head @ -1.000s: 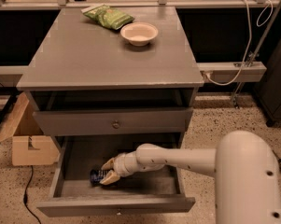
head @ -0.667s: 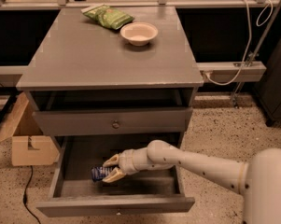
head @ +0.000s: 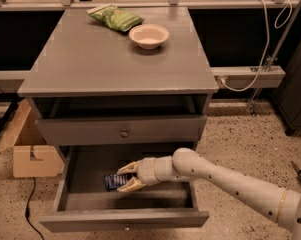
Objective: Pick rxbar blueberry from middle drawer and place on counter
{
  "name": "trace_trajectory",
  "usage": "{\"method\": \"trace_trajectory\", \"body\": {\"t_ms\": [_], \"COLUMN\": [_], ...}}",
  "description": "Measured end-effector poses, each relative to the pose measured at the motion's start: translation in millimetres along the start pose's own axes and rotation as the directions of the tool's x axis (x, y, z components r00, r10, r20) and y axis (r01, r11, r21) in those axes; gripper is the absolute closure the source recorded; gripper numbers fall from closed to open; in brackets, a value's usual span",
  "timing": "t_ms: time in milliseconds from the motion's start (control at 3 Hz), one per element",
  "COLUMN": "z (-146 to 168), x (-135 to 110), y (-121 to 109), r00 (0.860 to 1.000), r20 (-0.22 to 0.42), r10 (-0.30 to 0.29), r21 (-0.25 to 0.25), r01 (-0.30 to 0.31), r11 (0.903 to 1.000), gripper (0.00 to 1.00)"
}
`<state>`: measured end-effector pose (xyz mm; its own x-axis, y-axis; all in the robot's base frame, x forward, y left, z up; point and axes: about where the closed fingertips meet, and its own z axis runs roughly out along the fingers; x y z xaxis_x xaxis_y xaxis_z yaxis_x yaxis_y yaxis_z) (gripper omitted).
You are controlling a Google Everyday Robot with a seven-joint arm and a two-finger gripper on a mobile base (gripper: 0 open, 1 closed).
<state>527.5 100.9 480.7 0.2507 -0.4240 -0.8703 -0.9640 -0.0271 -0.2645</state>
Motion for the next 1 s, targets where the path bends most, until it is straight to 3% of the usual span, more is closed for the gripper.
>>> {"method": "trace_trajectory", "body": {"t_ms": [333,1000], "z": [-19,-137], "x": [-13,-90], "y": [-3,-28], "r00": [1.0,0.997], "r20": [0.005,-0.025], "r10": [-0.009,-0.075], "r21": [0.026,0.136], "r01": [0.009,0.078], "r11": [0.9996,0.9876], "gripper": [1.0,1.0]}}
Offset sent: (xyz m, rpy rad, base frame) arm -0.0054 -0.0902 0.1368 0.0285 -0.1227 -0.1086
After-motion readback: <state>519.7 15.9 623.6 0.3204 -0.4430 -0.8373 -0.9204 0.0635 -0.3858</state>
